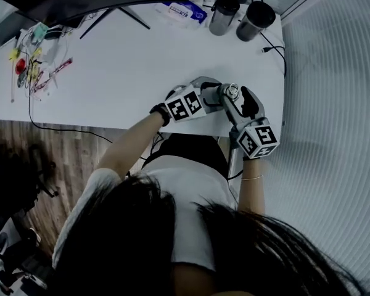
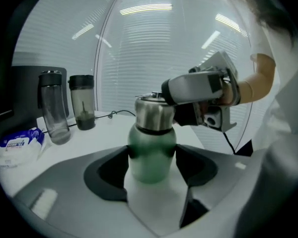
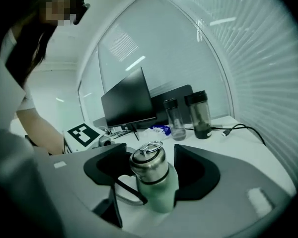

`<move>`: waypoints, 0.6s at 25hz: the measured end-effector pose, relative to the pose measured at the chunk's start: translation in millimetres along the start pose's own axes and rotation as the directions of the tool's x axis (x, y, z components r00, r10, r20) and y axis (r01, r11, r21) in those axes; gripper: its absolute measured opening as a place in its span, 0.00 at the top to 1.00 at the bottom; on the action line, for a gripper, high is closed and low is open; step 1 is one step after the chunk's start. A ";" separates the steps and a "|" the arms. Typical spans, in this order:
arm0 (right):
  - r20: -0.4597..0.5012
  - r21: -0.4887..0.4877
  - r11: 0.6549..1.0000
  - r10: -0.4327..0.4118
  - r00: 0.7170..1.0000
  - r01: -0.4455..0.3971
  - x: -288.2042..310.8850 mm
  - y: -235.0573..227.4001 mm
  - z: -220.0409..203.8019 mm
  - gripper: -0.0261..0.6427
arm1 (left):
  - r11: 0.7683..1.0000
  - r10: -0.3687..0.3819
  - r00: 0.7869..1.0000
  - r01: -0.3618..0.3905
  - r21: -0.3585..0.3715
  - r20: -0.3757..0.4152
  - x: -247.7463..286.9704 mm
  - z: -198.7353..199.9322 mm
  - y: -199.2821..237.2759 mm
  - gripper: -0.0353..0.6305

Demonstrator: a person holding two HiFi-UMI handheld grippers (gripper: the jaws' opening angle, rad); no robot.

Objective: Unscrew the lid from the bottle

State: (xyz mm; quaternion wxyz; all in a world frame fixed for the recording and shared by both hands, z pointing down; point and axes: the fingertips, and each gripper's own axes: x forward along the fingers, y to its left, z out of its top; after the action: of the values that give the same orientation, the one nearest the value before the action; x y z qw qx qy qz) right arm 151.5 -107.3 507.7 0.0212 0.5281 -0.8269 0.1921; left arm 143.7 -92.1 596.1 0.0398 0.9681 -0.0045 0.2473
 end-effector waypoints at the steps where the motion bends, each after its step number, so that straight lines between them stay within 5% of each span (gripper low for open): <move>1: 0.005 0.001 1.000 -0.030 1.000 0.030 0.4 -0.9 -0.9 0.55 | 1.000 0.015 1.000 -0.015 -0.008 0.000 0.7 0.0 -0.2 0.42; 10: -0.013 -0.022 0.988 -0.155 0.988 0.154 11.1 -2.4 -8.5 0.57 | 0.991 0.112 0.994 -0.112 -0.067 0.008 1.7 0.2 -0.2 0.42; 15: -0.044 -0.040 0.996 -0.084 0.996 0.082 13.3 0.0 -9.4 0.57 | 0.992 0.107 0.994 -0.106 -0.068 0.006 0.8 -1.0 0.4 0.42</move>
State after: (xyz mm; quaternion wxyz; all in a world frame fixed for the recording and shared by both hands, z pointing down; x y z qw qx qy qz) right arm 144.0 -115.6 519.6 0.0579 0.5570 -0.8071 0.1873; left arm 143.9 -92.4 597.3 0.0592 0.9658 -0.0648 0.2439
